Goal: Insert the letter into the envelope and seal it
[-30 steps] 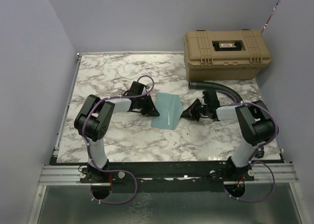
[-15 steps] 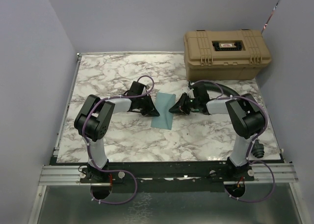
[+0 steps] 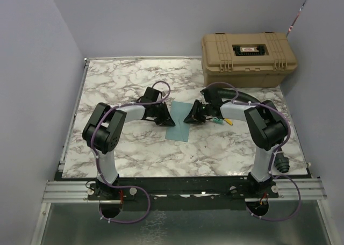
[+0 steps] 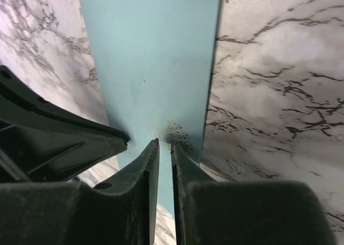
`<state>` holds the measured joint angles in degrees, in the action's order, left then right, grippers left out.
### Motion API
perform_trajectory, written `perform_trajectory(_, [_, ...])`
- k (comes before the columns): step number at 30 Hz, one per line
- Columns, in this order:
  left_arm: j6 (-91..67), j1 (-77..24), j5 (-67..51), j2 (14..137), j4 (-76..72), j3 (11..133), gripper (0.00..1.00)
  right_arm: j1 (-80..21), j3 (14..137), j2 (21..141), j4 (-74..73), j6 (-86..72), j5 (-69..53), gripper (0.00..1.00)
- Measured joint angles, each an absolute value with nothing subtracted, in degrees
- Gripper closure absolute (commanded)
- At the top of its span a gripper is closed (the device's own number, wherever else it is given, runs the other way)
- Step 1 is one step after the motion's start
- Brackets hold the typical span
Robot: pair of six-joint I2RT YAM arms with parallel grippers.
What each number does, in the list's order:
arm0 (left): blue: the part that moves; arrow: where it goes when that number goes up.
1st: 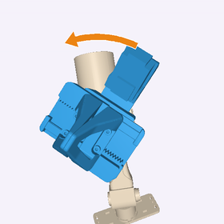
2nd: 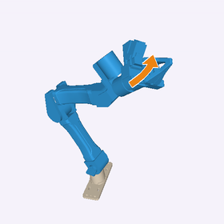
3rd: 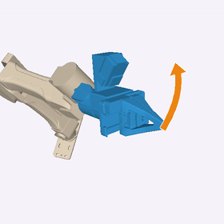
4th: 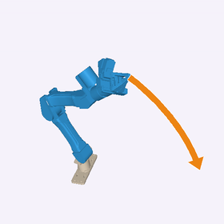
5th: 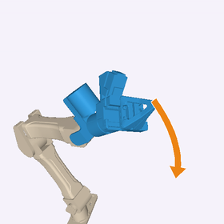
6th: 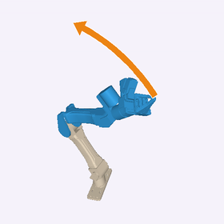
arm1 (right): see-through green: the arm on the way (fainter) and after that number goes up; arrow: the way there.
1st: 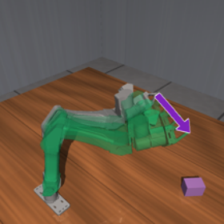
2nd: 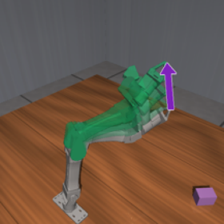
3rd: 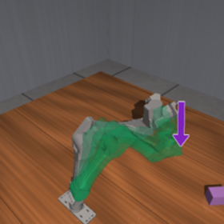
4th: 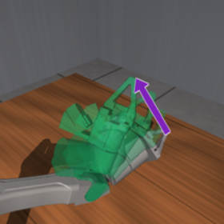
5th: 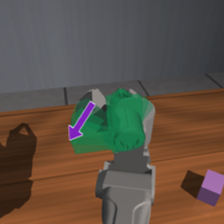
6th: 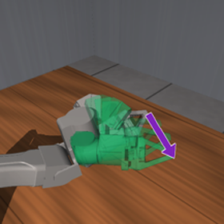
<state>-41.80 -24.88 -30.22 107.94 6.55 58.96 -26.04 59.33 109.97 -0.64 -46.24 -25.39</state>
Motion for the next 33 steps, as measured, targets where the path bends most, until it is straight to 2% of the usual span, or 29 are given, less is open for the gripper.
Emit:
perform_trajectory(7, [-39.29,-25.17,-31.14,108.01,8.69,65.12,0.91,-30.83,65.56,110.17,-10.55,-41.47,-15.73,0.82])
perform_trajectory(12, [-39.09,-25.41,-32.16,108.07,6.9,67.0,0.98,-33.43,67.37,110.17,-13.39,-39.53,-10.72,0.83])
perform_trajectory(21, [-38.92,-27.42,-31.42,113.86,5.76,66.87,1.0,-33.8,67.61,110.17,-14.02,-39.4,-9.39,0.84])
perform_trajectory(33, [-39.16,-27.4,-29.02,113.12,2.57,64.2,1.0,-35.09,66.59,108.92,-13.37,-37.65,-6.57,0.81])
